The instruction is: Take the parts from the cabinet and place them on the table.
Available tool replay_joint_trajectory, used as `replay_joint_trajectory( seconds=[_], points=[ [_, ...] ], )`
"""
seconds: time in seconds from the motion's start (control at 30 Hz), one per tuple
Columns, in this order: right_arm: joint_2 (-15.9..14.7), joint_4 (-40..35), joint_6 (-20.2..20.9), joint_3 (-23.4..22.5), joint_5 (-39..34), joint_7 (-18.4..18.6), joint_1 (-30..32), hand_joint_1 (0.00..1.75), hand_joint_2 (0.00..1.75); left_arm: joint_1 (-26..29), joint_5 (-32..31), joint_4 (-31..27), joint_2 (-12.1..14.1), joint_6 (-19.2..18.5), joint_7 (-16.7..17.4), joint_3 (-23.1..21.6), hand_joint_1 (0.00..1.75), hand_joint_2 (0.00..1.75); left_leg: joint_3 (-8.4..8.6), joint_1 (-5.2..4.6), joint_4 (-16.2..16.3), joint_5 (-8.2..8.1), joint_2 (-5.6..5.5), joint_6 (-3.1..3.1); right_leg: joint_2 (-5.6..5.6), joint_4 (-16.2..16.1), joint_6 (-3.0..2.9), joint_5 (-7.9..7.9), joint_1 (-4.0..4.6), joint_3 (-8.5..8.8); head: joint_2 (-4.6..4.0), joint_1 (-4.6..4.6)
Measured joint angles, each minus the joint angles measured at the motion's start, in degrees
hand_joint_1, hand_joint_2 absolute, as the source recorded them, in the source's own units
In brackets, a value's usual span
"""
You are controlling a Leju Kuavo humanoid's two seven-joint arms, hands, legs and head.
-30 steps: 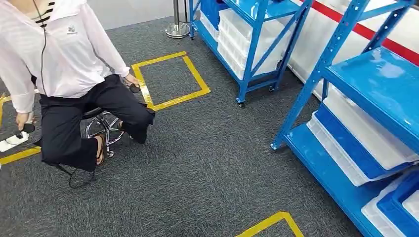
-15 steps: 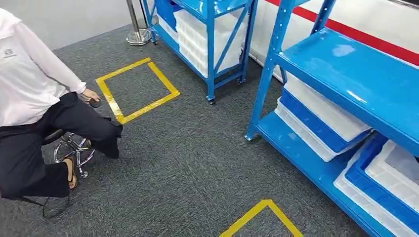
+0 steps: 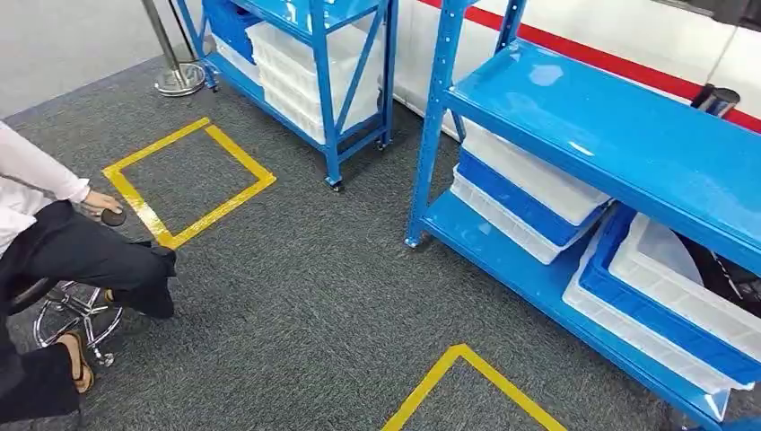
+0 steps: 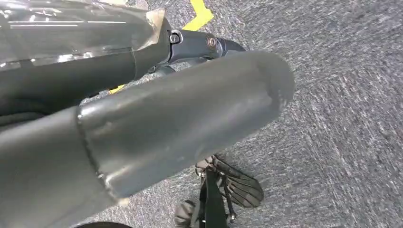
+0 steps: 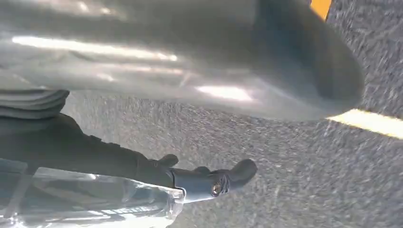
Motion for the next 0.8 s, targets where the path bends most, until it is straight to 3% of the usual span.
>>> replay_joint_trajectory(
  seconds=[0.03,0.07,0.1,0.13,0.17,0.2,0.23,0.3,0.33,0.37,0.4,0.47,0.5,0.53,0.57,0.63,0.67,0.7,0.73,0.8],
  points=[
    [-0.07,0.0,0.0,0.0,0.39,-0.17,0.19,0.0,0.0,-0.03,0.11,0.0,0.0,0.15,0.0,0.13,0.0,0.0,0.05,0.02,0.01,-0.1,0.69,-0.13,-0.09,0.04,0.5,0.33,-0.12,0.07,0.0,0.0],
    [-0.22,0.0,0.0,0.0,0.57,-0.44,0.31,0.0,0.0,-0.04,0.13,0.0,-0.02,0.37,-0.09,0.24,0.0,0.0,0.14,0.06,0.02,-0.22,1.38,-0.3,-0.26,-2.63,1.21,1.59,-0.25,1.47,0.0,0.02],
    [-0.35,0.0,0.06,0.0,0.76,-0.61,0.34,0.0,0.0,-0.03,0.13,0.0,-0.15,0.5,-0.39,0.37,0.0,0.0,0.31,0.13,0.03,-0.36,2.01,-0.5,-0.77,-7.24,1.91,3.4,-0.34,3.97,0.0,0.02],
    [-0.5,-0.02,0.13,-0.02,0.94,-0.89,0.32,0.0,0.0,-0.02,0.13,0.0,-0.22,0.61,-0.59,0.39,0.0,0.0,0.57,0.19,0.04,-0.56,2.59,-0.81,-2.4,-13.09,2.42,5.34,-0.5,7.18,0.0,0.02],
    [-0.52,-0.02,0.24,0.0,1.09,-1.12,0.22,0.0,0.0,0.0,0.11,0.0,-0.24,0.66,-0.66,0.41,0.0,0.0,0.9,-0.02,0.08,-0.79,3.14,-1.18,-5.15,-17.1,2.16,6.27,-0.47,9.15,0.0,0.11],
    [-0.61,-0.04,0.35,0.0,1.22,-1.22,0.06,0.0,0.0,0.09,0.02,0.0,-0.28,0.68,-0.72,0.44,0.0,0.0,1.13,-0.37,0.1,-1.31,3.64,-1.77,-5.51,-17.11,1.57,6.71,0.49,9.3,0.0,0.11],
    [-0.66,-0.04,0.35,0.0,1.22,-1.25,-0.01,0.0,0.0,0.07,-0.07,0.0,-0.28,0.68,-0.79,0.44,0.0,0.0,1.47,-0.33,0.09,-1.45,4.02,-2.08,-4.55,-16.91,0.64,6.85,0.3,9.43,0.02,-0.13],
    [-0.87,-0.04,0.33,-0.02,0.96,-1.31,0.27,0.0,0.0,-0.18,-0.26,0.0,-0.42,0.66,-0.9,0.44,0.0,0.0,2.27,-0.17,-0.33,-1.66,5.17,-2.58,-3.56,-16.9,-0.21,6.6,0.81,8.86,0.0,0.0],
    [-0.9,-0.04,0.31,-0.02,0.74,-1.36,0.23,0.0,0.0,-0.26,-0.41,0.0,-0.46,0.66,-1.0,0.44,0.0,0.0,2.36,0.02,-0.14,-2.03,4.89,-3.16,-2.84,-17.35,-0.8,6.93,-0.03,9.83,0.0,0.09],
    [-0.94,-0.04,0.28,-0.02,0.57,-1.4,0.29,0.0,0.0,-0.3,-0.64,0.0,-0.41,0.66,-1.09,0.44,0.0,0.0,2.15,0.23,0.97,-2.88,2.29,-3.48,-2.23,-17.38,-1.14,7.04,-0.54,9.87,0.0,-0.31],
    [-1.07,-0.04,0.17,-0.11,0.31,-1.4,0.23,0.0,0.0,-0.21,-0.81,0.0,-0.52,0.55,-1.22,0.41,0.0,0.0,0.78,0.33,4.28,-5.39,-0.05,-3.43,-1.74,-17.37,-1.97,7.19,-0.55,9.85,0.0,-0.59],
    [-1.05,-0.04,-0.02,-0.33,0.26,-1.46,0.14,0.0,0.0,0.22,-1.31,0.02,-0.57,0.61,-0.87,0.42,0.0,0.0,-3.54,0.3,13.4,-9.98,-1.53,-3.48,-0.3,-17.36,-2.27,7.1,-0.26,9.8,0.0,-0.59],
    [-1.05,-0.04,-0.13,-0.44,0.26,-1.46,0.23,0.0,0.0,0.38,-1.46,0.02,-0.52,0.72,-0.33,0.41,0.0,0.0,-5.47,0.3,16.93,-11.02,-1.72,-3.53,0.49,-17.33,-2.29,7.09,-0.16,9.8,0.0,-0.59],
    [-1.05,-0.02,-0.3,-0.52,0.3,-1.38,0.34,0.0,0.0,0.53,-1.82,0.02,-0.5,0.85,0.13,0.42,0.0,0.0,-6.36,0.3,18.05,-10.51,-1.75,-3.52,1.3,-17.32,-2.28,7.09,-0.11,9.88,0.0,-0.57],
    [-1.05,-0.02,-0.5,-0.65,0.35,-1.36,0.49,0.0,0.0,0.64,-1.97,0.02,-0.5,0.96,0.65,0.41,0.0,0.0,-5.94,0.32,16.3,-8.57,-1.78,-3.44,2.12,-17.3,-2.26,7.08,-0.12,9.99,0.0,-0.59],
    [-1.05,-0.02,-0.7,-0.98,0.39,-1.38,0.61,0.0,0.0,0.68,-2.03,0.02,-0.46,1.01,0.77,0.41,0.0,0.0,-2.15,0.49,7.11,-2.76,-2.58,-3.14,3.8,-17.24,-2.21,7.08,-0.15,10.25,0.0,-0.59],
    [-1.01,-0.02,-0.7,-1.05,0.48,-1.46,0.6,0.0,0.0,0.69,-2.03,0.02,-0.46,1.01,0.92,0.41,0.0,0.0,-0.43,0.71,2.96,-0.81,-4.74,-3.01,4.49,-17.17,-2.16,7.09,-0.15,10.15,0.0,-0.61],
    [-0.94,-0.02,-0.7,-1.11,0.5,-1.57,0.51,0.0,0.0,0.69,-2.03,0.02,-0.42,1.0,0.96,0.44,0.0,0.0,0.13,0.76,1.08,-1.16,-7.38,-2.93,5.03,-16.83,-1.88,7.0,0.34,9.83,0.02,-0.61],
    [-0.94,-0.04,-0.72,-1.2,0.52,-1.79,0.45,0.0,0.0,0.68,-1.97,0.02,-0.48,1.03,1.01,0.44,0.0,0.0,-0.05,0.69,1.03,-0.99,-5.99,-2.77,5.5,-16.85,-1.47,7.08,0.47,9.48,0.0,-0.5],
    [-0.94,-0.04,-0.74,-1.38,0.63,-2.38,0.69,0.0,0.0,0.69,-1.86,0.02,-0.48,1.03,1.03,0.44,0.0,0.0,0.08,-0.02,1.08,-0.97,-5.06,-2.17,6.68,-17.37,-0.55,7.5,0.2,8.55,0.0,-0.46]
  ],
)
